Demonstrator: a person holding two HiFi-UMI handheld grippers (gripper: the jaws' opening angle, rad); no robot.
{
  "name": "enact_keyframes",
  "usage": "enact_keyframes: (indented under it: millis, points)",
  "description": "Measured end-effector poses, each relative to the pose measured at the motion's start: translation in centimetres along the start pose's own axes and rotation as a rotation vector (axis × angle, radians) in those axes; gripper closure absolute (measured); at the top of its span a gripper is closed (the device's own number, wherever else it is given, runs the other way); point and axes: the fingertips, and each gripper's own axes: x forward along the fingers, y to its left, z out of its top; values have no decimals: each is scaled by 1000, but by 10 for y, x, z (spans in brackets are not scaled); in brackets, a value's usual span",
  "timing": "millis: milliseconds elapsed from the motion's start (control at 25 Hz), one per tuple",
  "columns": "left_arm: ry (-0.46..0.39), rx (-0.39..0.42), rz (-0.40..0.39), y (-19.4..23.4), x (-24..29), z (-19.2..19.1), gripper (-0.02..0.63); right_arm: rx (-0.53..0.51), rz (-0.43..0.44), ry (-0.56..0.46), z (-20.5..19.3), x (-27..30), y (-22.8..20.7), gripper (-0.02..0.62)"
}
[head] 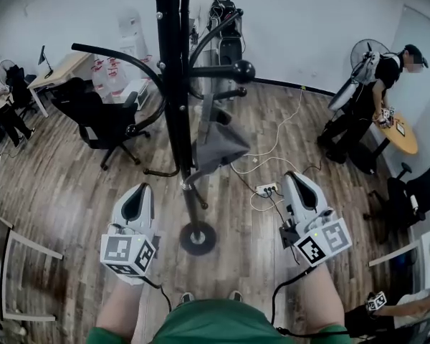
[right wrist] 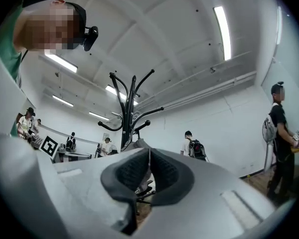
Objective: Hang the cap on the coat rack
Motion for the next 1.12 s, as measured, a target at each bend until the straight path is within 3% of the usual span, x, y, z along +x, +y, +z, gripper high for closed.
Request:
enact_keyframes:
  millis: [480,1120]
  points:
    - [-5,-36,3,-4,2,-2,583,12,-132,4,-5,-31,-17,584]
    - [5,-31,51,5,-12,-1,583,-15,-111,21,-8,-25,-15,584]
